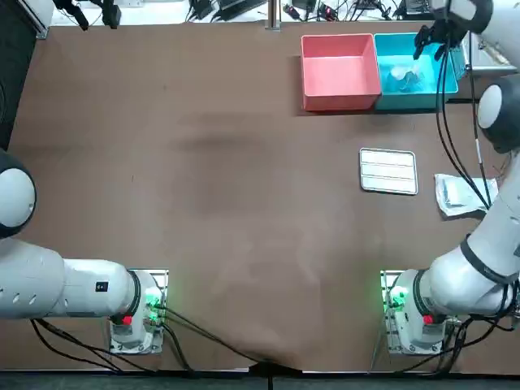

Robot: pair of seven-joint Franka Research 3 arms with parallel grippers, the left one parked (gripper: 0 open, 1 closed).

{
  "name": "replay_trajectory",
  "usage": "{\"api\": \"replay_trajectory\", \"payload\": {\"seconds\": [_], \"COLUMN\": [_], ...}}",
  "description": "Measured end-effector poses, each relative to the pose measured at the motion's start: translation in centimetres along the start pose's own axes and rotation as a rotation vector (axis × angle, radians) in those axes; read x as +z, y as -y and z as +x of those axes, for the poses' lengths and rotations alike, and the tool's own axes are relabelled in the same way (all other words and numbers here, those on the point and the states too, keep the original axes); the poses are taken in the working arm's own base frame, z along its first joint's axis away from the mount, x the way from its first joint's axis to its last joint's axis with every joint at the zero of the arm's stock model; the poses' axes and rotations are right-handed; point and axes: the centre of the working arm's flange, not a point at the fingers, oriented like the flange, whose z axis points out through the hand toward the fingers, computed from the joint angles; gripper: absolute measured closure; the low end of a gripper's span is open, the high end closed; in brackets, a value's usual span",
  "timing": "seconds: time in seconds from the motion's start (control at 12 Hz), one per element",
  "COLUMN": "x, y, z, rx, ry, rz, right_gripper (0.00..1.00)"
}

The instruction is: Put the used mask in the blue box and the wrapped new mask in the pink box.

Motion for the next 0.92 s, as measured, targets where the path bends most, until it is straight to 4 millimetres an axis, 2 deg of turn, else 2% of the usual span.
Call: {"api": "replay_trajectory", "payload": {"seconds": [0.17, 0.33, 0.58, 0.92], "x": [-3.1, -4.5, -4.5, -3.6], "y": [-0.7, -2.2, -4.0, -4.5], "z": [-1.6, -3.2, -5.9, -9.8], "rx": [-0.023, -0.048, -0.082, -0.128], "ry": [0.057, 0.108, 0.169, 0.247], "rz": [0.003, -0.021, -0.107, -0.205], "right_gripper": [0.00, 0.00, 0.00, 0.00]}}
